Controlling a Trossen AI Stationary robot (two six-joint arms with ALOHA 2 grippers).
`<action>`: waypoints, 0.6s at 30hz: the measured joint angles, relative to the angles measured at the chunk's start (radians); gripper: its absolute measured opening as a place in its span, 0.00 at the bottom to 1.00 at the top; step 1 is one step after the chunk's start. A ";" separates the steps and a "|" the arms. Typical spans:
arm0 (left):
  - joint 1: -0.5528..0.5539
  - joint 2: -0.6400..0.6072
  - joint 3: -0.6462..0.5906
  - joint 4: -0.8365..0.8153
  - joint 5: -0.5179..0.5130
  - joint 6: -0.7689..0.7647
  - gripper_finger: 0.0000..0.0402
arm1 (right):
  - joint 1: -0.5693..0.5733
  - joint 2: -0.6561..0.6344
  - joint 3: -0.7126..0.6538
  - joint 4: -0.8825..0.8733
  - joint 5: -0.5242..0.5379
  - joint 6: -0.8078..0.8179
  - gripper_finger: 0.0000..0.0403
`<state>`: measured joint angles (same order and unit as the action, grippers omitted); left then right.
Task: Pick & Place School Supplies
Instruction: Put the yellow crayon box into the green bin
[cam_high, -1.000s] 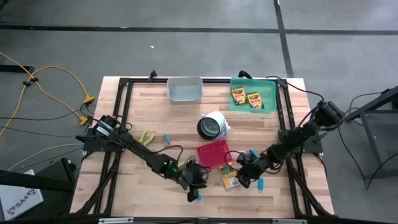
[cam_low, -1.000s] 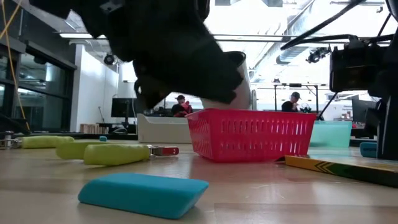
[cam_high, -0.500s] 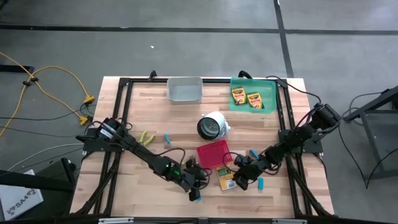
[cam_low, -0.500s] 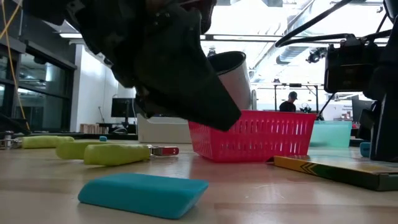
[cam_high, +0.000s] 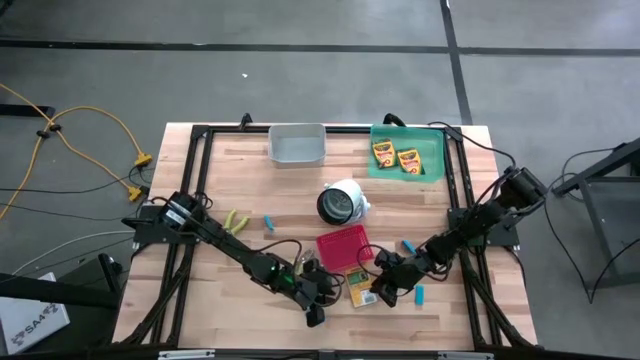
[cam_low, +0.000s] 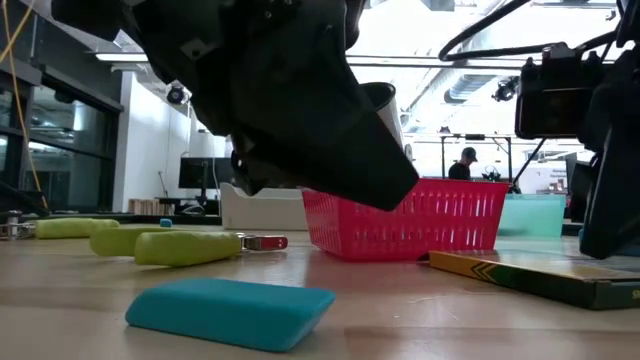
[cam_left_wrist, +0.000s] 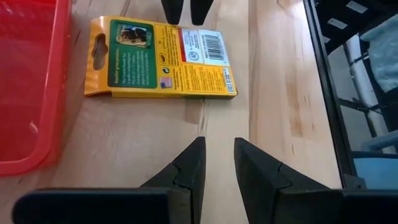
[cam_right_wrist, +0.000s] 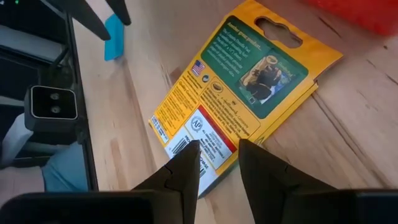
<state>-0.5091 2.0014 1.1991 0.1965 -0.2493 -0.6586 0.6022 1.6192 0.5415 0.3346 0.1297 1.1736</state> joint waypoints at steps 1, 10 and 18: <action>0.000 0.000 0.000 0.000 0.000 0.000 0.20 | 0.000 0.004 0.000 0.002 0.001 0.002 0.26; 0.000 0.000 0.006 0.030 0.000 0.010 0.20 | 0.000 0.010 0.002 0.040 -0.008 -0.025 0.26; 0.011 0.000 0.005 0.047 0.032 0.033 0.20 | 0.000 0.010 0.002 0.032 -0.030 -0.018 0.26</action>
<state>-0.4986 2.0014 1.2045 0.2440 -0.2176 -0.6257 0.6022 1.6291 0.5430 0.3669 0.0996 1.1561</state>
